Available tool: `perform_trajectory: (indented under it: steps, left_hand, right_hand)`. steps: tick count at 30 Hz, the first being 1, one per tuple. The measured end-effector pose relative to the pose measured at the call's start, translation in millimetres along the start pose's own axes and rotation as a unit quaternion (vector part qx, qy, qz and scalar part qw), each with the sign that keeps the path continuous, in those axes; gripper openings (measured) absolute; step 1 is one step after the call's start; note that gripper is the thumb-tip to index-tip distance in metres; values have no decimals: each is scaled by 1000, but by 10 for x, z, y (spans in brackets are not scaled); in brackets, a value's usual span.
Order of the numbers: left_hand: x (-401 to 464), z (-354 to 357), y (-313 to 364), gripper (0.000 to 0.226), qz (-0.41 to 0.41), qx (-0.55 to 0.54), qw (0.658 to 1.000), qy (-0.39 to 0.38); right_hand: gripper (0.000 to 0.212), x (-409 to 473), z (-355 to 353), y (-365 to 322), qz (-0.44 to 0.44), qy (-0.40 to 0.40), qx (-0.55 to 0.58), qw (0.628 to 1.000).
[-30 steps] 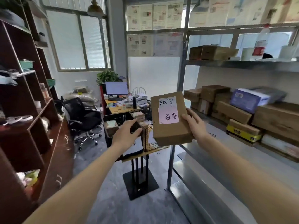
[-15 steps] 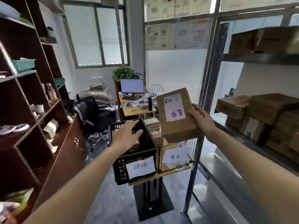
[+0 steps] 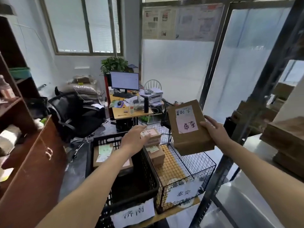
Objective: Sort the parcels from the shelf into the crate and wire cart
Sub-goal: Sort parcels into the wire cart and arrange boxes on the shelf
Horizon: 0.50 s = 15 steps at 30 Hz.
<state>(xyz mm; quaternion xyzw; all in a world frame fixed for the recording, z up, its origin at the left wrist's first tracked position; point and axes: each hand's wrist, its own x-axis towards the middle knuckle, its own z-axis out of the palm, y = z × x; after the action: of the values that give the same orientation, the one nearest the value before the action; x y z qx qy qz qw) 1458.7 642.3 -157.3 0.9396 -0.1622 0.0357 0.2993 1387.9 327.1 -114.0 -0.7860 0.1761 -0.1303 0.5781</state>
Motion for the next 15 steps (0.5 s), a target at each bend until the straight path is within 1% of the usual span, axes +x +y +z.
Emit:
perform_trajectory:
  steps: [2,4,7,9,13,15]
  left_hand:
    - [386,124,-83,58,5,-4,1000,-6]
    - [722,265,-155,57,5,-9,1000,-12]
    - [1118,550,-321,56,-2,-6,999,-42]
    - [1339,764,-456,57,-10,3,998,-59]
    - [1693,1192,-708,58,-29,13,994,-103]
    - [1853,1387,-815,57,-31,19,993,-113]
  right_hand:
    - [41,313,98,71,13,7,-22,1000]
    - [45,622,203,188,28,2,-44,999]
    - [47,1015,389,442,52,-12,-62,997]
    - [44,1265,501,677,68,-20,-69,995]
    - [55,1773,696,1272,110,-55,-71,990]
    - [55,2017,796,1584,138,-78,-64,985]
